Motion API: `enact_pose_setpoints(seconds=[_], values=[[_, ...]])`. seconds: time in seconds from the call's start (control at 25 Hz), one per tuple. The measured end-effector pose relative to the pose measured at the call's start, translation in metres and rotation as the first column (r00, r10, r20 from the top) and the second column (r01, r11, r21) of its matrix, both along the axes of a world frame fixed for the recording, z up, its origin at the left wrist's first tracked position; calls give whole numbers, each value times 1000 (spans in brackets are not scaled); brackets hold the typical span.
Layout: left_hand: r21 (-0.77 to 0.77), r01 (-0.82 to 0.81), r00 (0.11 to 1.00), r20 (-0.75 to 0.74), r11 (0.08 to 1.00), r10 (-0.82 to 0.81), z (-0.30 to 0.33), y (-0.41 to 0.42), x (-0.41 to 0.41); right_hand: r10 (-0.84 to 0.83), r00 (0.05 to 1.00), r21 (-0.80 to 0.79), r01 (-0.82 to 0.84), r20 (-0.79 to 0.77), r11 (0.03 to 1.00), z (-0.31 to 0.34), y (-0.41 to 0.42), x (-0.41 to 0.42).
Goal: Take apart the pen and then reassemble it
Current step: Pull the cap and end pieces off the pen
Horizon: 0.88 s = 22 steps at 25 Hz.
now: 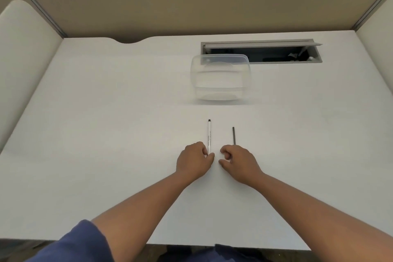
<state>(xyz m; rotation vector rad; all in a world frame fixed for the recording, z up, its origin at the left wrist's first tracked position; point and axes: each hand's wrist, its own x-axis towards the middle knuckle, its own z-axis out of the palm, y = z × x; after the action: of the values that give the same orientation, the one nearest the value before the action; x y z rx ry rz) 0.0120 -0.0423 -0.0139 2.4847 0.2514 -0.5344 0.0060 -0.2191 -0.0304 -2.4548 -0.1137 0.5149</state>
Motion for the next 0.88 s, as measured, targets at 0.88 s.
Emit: enact_pose_setpoints(seconds=[0.88], values=[[-174, 236, 955, 222, 956, -195, 78, 32, 7, -390, 783, 658, 620, -485, 427, 108, -7, 29]])
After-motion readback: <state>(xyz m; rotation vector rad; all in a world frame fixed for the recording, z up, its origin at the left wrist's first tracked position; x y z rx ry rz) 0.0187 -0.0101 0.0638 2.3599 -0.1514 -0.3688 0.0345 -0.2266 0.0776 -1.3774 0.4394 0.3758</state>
